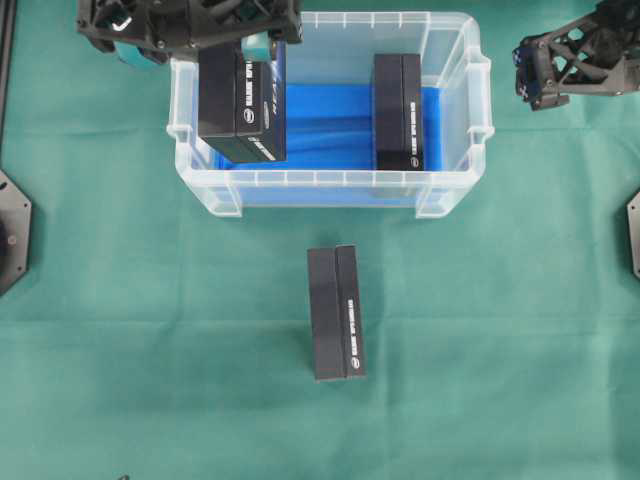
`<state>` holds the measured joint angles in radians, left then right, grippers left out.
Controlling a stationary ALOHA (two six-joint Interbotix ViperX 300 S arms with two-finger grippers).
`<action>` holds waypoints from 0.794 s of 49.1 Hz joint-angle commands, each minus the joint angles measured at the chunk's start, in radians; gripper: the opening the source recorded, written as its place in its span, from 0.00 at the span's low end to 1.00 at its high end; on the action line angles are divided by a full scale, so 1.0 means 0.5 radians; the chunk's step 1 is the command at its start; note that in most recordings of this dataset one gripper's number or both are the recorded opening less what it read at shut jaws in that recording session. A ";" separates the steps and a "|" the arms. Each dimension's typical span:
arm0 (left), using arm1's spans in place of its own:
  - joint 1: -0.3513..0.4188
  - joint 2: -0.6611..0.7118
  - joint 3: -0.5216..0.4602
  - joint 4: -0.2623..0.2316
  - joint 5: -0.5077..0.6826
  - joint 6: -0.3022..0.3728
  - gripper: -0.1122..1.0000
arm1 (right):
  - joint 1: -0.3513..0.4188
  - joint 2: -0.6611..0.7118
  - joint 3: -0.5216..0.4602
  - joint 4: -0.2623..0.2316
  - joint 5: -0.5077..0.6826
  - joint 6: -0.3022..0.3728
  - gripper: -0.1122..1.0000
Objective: Take out the box from the case.
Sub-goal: 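Lift the held box up out of the case with the left gripper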
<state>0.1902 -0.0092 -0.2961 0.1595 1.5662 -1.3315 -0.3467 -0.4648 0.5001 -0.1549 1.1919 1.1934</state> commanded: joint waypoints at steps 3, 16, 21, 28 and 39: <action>-0.009 -0.040 -0.104 0.006 0.061 0.003 0.64 | 0.006 -0.012 -0.021 -0.006 -0.009 0.003 0.93; -0.009 -0.040 -0.104 0.009 0.086 0.009 0.64 | 0.006 -0.012 -0.021 -0.003 -0.009 0.006 0.93; -0.009 -0.040 -0.104 0.009 0.086 0.009 0.64 | 0.012 -0.009 -0.021 -0.006 -0.009 0.006 0.93; -0.009 -0.040 -0.104 0.009 0.086 0.009 0.64 | 0.012 -0.009 -0.021 -0.003 -0.009 0.009 0.93; -0.009 -0.040 -0.101 0.009 0.089 0.009 0.64 | 0.012 -0.012 -0.021 -0.003 -0.009 0.006 0.93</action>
